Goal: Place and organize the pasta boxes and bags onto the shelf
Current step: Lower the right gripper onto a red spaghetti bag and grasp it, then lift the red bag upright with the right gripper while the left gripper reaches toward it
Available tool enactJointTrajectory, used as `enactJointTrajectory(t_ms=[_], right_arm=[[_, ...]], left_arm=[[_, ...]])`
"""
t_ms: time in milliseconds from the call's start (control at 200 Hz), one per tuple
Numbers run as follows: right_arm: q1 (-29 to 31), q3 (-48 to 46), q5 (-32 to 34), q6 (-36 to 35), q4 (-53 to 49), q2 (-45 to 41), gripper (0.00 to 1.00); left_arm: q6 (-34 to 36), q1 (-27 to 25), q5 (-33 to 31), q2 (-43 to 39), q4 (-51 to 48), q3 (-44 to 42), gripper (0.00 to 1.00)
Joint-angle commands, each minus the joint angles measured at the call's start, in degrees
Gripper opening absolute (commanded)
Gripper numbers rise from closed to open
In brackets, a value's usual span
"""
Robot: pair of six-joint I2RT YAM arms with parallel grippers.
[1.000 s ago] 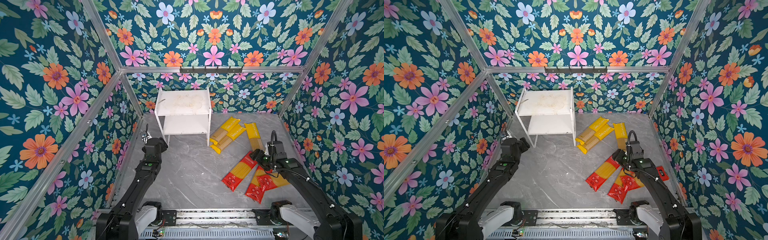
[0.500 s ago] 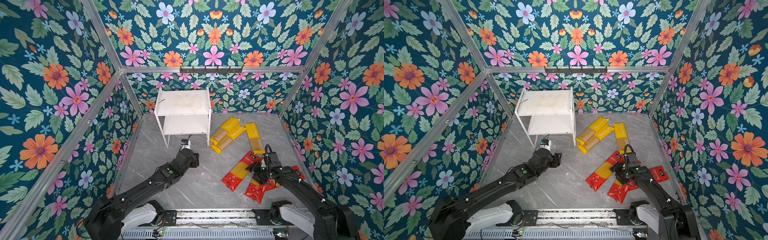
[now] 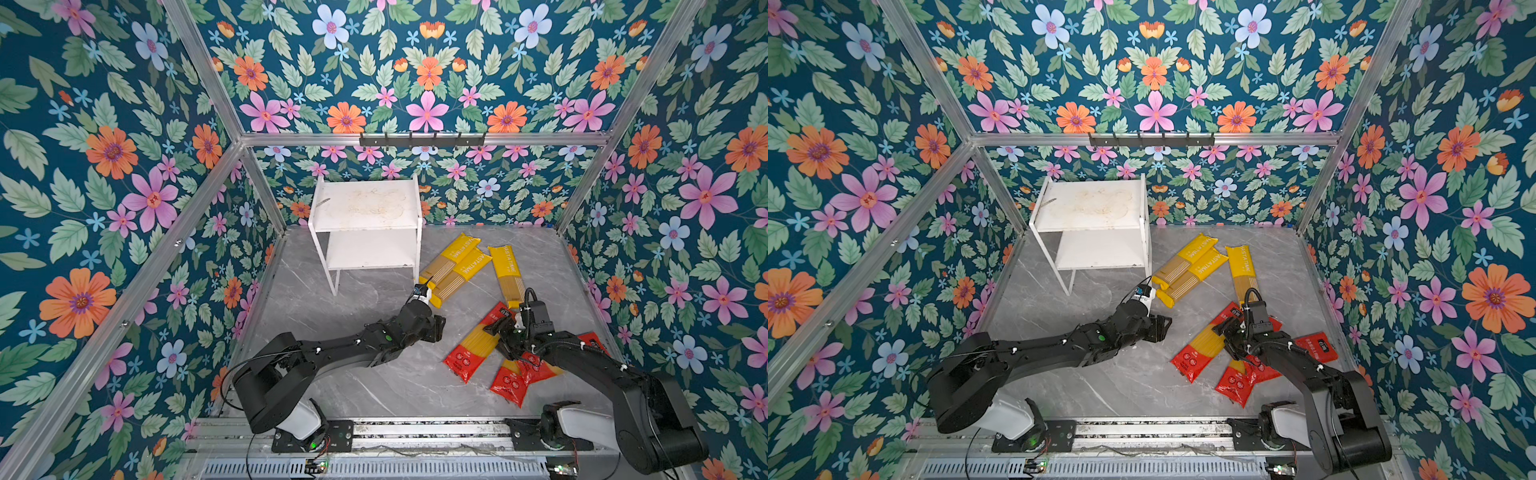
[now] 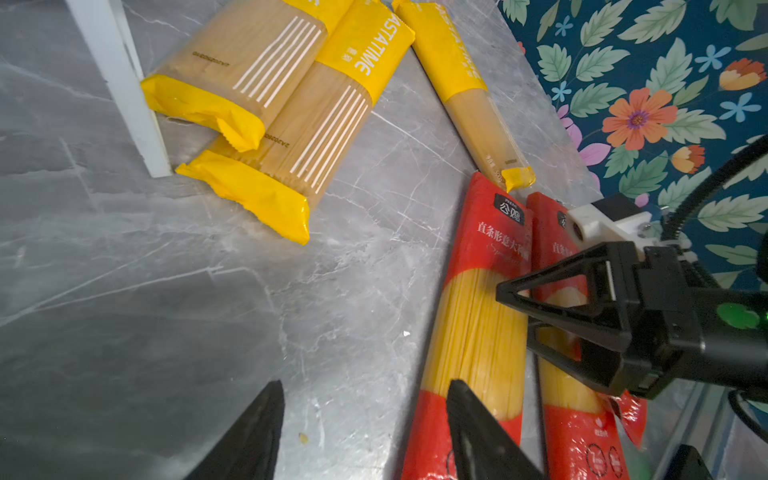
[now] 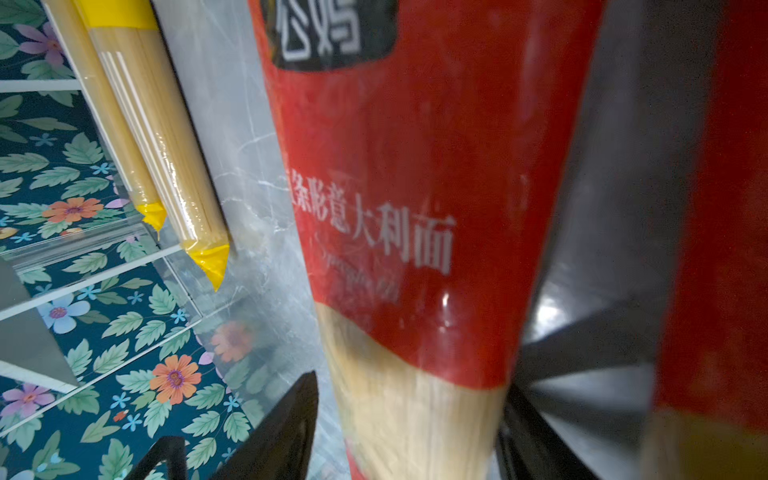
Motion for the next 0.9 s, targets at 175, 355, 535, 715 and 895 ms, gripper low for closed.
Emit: enactJointTrajectory(t_ms=[175, 355, 535, 715, 895], right_arm=[[0.21, -2.26, 2.67, -3.19, 5.56, 3.11, 0.33], [0.3, -2.55, 0.02, -5.95, 8.16, 1.96, 0.16], [1.91, -2.59, -0.4, -10.66, 8.33, -3.34, 0.05], [4.54, -3.86, 1.62, -16.69, 10.99, -11.98, 0.0], [8.5, -4.61, 2.61, -24.95, 19.42, -18.9, 0.0]], left_arm=[[-2.7, 1.46, 8.58, 1.29, 7.8, -0.71, 0.64], [-5.85, 5.44, 17.53, 0.01, 16.34, -4.5, 0.64], [-5.17, 8.48, 22.81, -2.55, 18.84, -7.13, 0.64], [-4.79, 12.04, 30.02, -5.88, 23.24, -10.77, 0.63], [-0.29, 12.72, 34.61, -8.89, 22.71, -11.37, 0.64]])
